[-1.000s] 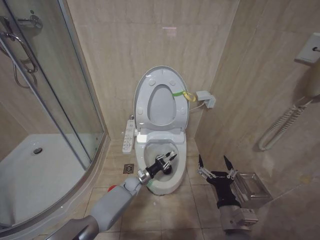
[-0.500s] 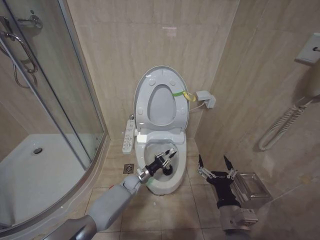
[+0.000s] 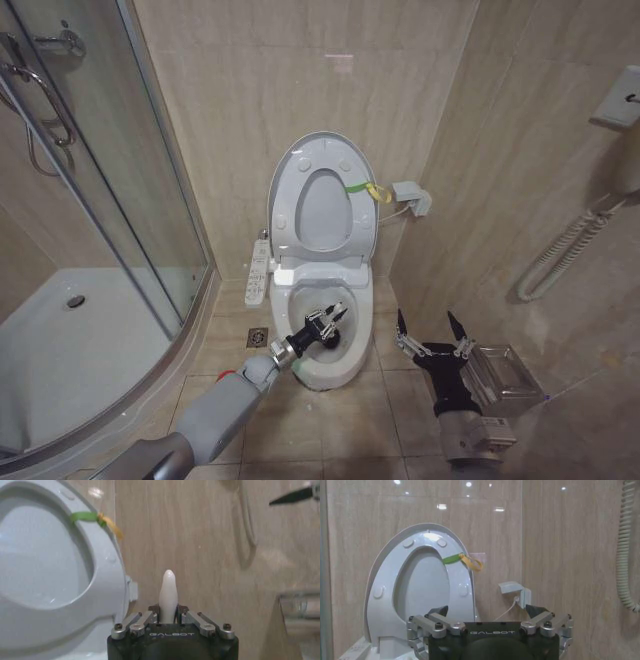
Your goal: Open the toilet lid, clean the toilet bowl with a toilet brush, close the toilet lid, and flush.
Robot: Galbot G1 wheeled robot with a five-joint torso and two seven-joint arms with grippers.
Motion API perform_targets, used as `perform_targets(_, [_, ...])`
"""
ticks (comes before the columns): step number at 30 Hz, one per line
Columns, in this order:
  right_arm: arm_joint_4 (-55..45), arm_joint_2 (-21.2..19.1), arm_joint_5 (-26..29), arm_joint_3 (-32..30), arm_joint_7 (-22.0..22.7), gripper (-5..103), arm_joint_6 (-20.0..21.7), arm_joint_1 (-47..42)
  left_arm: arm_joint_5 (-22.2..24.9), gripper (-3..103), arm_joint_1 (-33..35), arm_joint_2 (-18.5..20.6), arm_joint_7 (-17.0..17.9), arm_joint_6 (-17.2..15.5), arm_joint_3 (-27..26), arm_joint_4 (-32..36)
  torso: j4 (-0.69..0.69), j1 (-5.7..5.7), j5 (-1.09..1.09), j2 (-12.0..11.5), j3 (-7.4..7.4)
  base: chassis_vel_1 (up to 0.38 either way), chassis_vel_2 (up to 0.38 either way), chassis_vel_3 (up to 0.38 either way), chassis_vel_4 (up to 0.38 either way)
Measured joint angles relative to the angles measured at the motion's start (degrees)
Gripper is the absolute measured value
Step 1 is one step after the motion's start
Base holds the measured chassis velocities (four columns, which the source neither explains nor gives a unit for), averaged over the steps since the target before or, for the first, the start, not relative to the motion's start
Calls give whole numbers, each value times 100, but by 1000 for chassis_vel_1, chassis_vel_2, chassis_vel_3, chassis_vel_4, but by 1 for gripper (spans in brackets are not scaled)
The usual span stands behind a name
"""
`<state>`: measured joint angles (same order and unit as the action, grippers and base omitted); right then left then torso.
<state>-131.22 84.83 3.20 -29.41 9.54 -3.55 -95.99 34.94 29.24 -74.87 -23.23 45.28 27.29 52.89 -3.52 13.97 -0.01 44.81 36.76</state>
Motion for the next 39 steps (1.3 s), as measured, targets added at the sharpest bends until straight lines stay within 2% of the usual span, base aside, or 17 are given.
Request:
perform_targets(3, [0, 0, 0, 0, 0, 100, 0, 0, -94, 22, -16, -93, 5, 30, 16, -246, -1, 0, 0, 0, 0, 0, 0, 0, 0])
perform_targets(8, [0, 0, 0, 0, 0, 100, 0, 0, -611, 22, -83, -234, -15, 140, -199, -896, 2, 0, 0, 0, 0, 0, 0, 0, 0])
perform_targets(14, [0, 0, 0, 0, 0, 100, 0, 0, -357, 22, -67, -101, -19, 116, -135, -432, 2, 0, 1, 0, 1, 0, 0, 0, 0])
perform_targets(16, [0, 0, 0, 0, 0, 100, 0, 0, -51, 22, -41, -45, -9, 3, -62, -11, -2, 0, 0, 0, 0, 0, 0, 0, 0])
perform_targets(19, [0, 0, 0, 0, 0, 100, 0, 0, -71, 22, -42, -77, -13, 11, -46, -128, -1, 0, 0, 0, 0, 0, 0, 0, 0])
perform_targets(22, [0, 0, 0, 0, 0, 100, 0, 0, -282, 22, -74, -183, -115, 119, -186, -723, 2, 0, 0, 0, 1, 0, 0, 0, 0])
perform_targets(24, [0, 0, 0, 0, 0, 100, 0, 0, -298, 22, -75, -187, -135, 132, -222, -813, 3, 0, 0, 0, 1, 0, 0, 0, 0])
perform_targets(28, [0, 0, 0, 0, 0, 100, 0, 0, -217, 22, -36, -80, -154, 136, -221, -581, 3, 0, 1, 0, 1, 0, 0, 0, 0])
perform_targets(32, [0, 0, 0, 0, 0, 100, 0, 0, 39, 22, -5, -49, 8, 78, -101, 129, -1, 0, 1, 0, 0, 0, 0, 0, 0])
perform_targets(37, [0, 0, 0, 0, 0, 100, 0, 0, 64, 22, -1, -133, 139, 41, -41, 279, -2, 0, 0, 0, 0, 0, 0, 0, 0])
perform_targets(39, [0, 0, 0, 0, 0, 100, 0, 0, 44, 22, 2, -144, 141, 37, -13, 110, -1, 0, 1, 0, 1, 0, 0, 0, 0])
